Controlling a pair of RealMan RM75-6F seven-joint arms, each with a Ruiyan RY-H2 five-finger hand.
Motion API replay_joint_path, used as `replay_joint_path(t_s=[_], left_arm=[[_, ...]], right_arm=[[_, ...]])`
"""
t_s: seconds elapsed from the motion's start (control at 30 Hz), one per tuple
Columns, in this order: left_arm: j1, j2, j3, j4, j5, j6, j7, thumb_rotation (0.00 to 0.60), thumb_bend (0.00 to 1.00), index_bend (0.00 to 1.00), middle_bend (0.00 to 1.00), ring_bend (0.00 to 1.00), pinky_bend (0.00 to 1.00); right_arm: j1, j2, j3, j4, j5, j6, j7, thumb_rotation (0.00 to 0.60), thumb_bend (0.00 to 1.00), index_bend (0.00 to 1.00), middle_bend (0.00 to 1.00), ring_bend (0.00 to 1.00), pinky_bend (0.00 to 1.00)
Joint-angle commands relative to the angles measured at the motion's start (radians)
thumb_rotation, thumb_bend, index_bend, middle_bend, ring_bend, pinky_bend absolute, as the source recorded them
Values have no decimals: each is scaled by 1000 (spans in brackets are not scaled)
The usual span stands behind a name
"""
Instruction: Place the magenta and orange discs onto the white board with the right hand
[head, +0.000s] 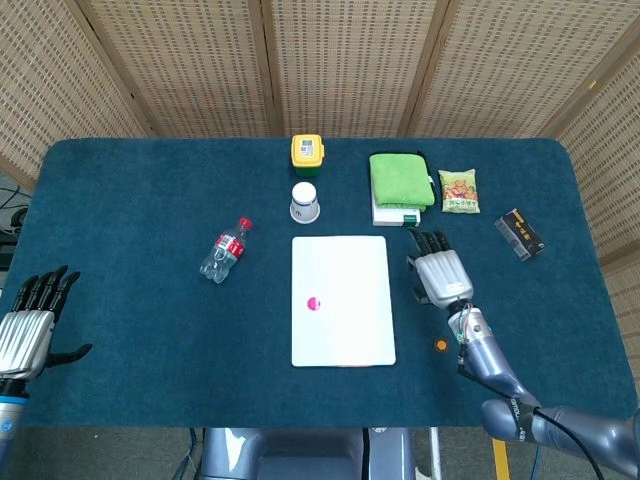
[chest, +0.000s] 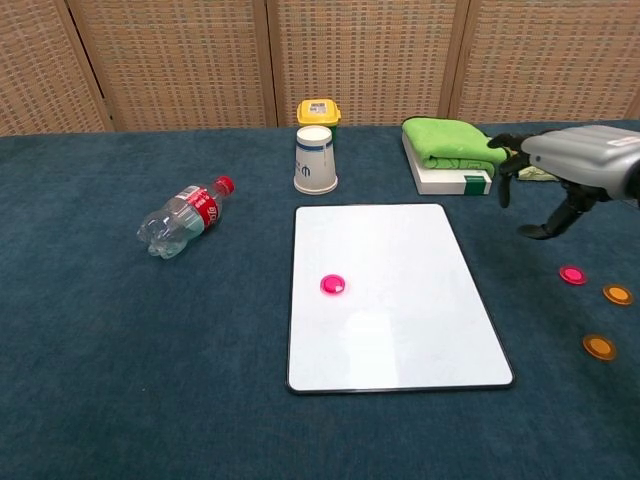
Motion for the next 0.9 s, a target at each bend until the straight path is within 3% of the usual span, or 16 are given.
replay_joint_path(t_s=[0.03, 0.9], left_arm=[[-1, 0, 0, -1, 0, -1, 1, 600, 0, 0, 0, 0, 0], [-2, 4, 2, -3, -3, -6, -2, 600, 0, 0, 0, 0, 0]], right_arm=[[-25, 3, -19, 23, -8, -10, 32, 600, 363, 417, 0, 0, 0], [-84, -83, -43, 182, -32, -55, 59, 600, 363, 391, 0, 0, 0]])
